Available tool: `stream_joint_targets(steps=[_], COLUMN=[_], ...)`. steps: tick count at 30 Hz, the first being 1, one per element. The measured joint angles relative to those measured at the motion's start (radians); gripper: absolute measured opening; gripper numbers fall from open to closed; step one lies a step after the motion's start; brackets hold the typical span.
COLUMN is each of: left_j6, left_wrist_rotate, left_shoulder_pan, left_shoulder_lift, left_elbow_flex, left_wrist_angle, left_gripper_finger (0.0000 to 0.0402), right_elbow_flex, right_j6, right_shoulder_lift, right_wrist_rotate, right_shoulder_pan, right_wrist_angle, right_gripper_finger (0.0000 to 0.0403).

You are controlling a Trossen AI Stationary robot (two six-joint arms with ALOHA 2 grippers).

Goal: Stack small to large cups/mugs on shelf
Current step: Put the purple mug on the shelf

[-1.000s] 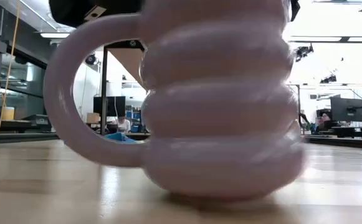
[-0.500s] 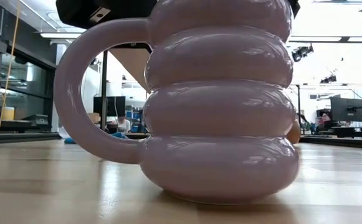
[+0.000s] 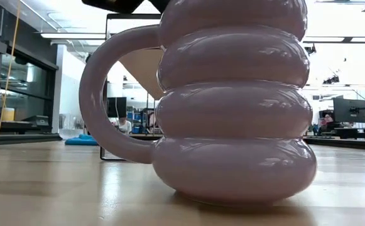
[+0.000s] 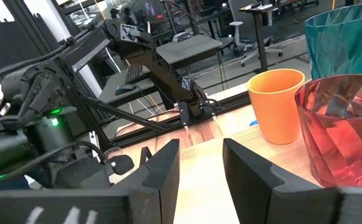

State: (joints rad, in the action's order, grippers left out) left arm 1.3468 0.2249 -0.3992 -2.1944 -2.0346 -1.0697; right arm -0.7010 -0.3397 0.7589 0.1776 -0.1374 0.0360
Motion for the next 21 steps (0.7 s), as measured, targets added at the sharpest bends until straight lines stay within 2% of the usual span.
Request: stream_joint_targets(steps=[6,10,16,21], left_j6=[-0.048,-0.064,-0.132,-0.266], left_wrist_rotate=[0.019,0.022,0.039,0.053], left_shoulder_pan=[0.000,0.000,0.000,-0.008], left_shoulder_lift=[0.000,0.000,-0.001,0.001], left_elbow_flex=[-0.057,-0.080,-0.164,-0.324], left_wrist_angle=[-0.026,-0.031,-0.063,-0.141], left_gripper_finger=[0.0222,0.0264,0.0282,0.0282], right_elbow_flex=[0.000,0.000,0.000,0.000], right_j6=[0.000,0.000,0.000,0.000], right_shoulder_lift=[0.000,0.000,0.000,0.000], right_wrist_rotate=[0.000,0.000,0.000,0.000], right_shoulder_pan=[0.000,0.000,0.000,0.000], right_wrist_angle=[0.001,0.001,0.001,0.002], right_gripper_finger=[0.0114,0.0114,0.0114,0.0114])
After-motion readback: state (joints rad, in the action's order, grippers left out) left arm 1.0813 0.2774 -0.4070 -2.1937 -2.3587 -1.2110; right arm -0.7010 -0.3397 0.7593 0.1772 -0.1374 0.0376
